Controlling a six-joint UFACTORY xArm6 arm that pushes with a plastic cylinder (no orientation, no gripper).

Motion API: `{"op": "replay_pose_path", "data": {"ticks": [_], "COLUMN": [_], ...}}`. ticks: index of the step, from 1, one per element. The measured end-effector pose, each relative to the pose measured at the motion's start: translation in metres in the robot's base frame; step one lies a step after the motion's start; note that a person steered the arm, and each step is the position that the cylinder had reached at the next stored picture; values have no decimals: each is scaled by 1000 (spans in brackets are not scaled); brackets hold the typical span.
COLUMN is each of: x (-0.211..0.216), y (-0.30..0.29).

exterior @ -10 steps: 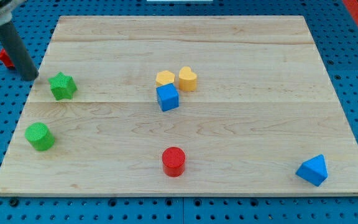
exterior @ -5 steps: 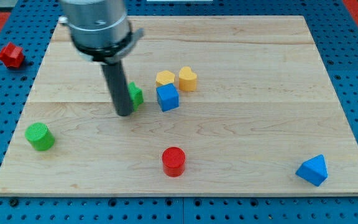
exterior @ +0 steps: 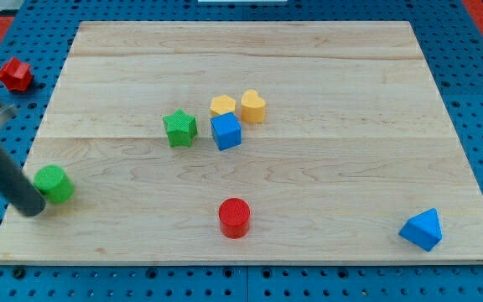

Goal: Push the green blocks towards the center

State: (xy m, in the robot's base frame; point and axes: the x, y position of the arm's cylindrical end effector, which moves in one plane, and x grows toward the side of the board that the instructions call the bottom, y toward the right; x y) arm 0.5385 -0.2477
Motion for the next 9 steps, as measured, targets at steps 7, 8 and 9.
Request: {"op": "replay_pose_path", "data": {"ticks": [7,8,9], "x": [-11,47,49], "y": [120,138,191]}}
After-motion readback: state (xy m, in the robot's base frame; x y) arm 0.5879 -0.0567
